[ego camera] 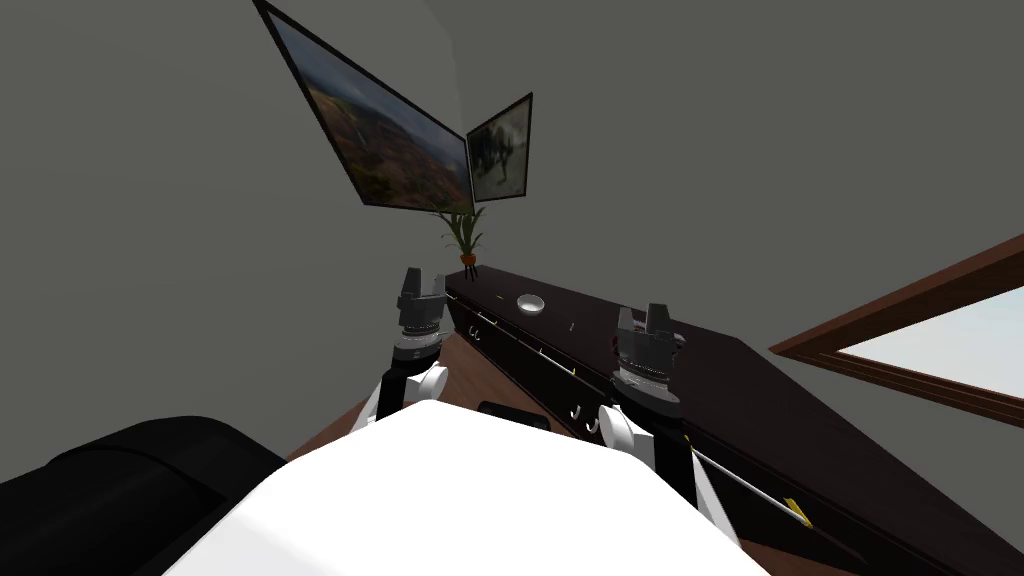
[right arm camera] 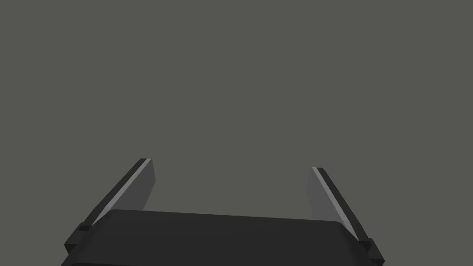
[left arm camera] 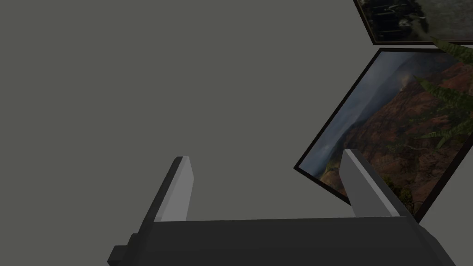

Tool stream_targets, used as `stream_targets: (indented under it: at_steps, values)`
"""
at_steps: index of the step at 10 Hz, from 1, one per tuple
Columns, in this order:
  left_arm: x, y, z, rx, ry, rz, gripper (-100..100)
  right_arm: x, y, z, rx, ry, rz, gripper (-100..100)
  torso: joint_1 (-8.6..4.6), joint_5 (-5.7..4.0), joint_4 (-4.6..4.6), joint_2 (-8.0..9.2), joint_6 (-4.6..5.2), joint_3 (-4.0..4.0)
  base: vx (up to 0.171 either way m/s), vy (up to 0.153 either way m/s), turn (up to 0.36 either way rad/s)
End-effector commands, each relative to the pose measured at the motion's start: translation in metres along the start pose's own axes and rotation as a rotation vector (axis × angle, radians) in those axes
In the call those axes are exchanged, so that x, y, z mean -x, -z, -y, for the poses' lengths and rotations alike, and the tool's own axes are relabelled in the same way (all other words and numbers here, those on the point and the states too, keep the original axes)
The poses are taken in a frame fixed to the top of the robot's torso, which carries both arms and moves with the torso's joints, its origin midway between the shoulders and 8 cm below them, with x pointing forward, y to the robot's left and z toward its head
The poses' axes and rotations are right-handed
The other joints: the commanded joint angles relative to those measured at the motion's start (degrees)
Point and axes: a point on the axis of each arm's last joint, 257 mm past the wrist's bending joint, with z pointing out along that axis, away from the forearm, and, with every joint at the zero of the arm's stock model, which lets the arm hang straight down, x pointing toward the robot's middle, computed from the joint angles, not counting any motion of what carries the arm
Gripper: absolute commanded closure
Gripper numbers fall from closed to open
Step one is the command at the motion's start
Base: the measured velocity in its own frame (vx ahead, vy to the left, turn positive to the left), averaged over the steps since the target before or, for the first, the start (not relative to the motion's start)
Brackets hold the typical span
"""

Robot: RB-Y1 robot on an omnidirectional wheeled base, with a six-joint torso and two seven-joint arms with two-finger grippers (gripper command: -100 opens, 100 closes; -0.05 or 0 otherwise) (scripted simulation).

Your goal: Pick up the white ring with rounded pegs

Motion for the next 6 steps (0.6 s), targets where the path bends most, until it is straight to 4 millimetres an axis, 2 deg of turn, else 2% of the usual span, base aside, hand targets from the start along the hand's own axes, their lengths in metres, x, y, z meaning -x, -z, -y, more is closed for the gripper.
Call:
stream_targets:
  at_steps: [1,3,6]
  values:
    - [0.000,0.000,0.000,0.000,0.000,0.000,0,-0.003,0.000,0.004,-0.009,0.023,-0.031,-100,0.00,0.00,0.00,0.00,0.00,0.00,-0.021,-0.009,0.020]
    - [0.000,0.000,0.000,0.000,0.000,0.000,0,-0.008,0.002,0.014,-0.033,0.072,-0.083,-100,-0.10,-0.02,0.03,0.15,0.00,0.08,-0.055,-0.028,0.034]
    - [0.000,0.000,0.000,0.000,0.000,0.000,0,-0.013,0.006,0.039,-0.094,0.179,-0.175,-100,-0.17,-0.04,0.08,0.35,0.00,0.20,-0.093,-0.035,0.055]
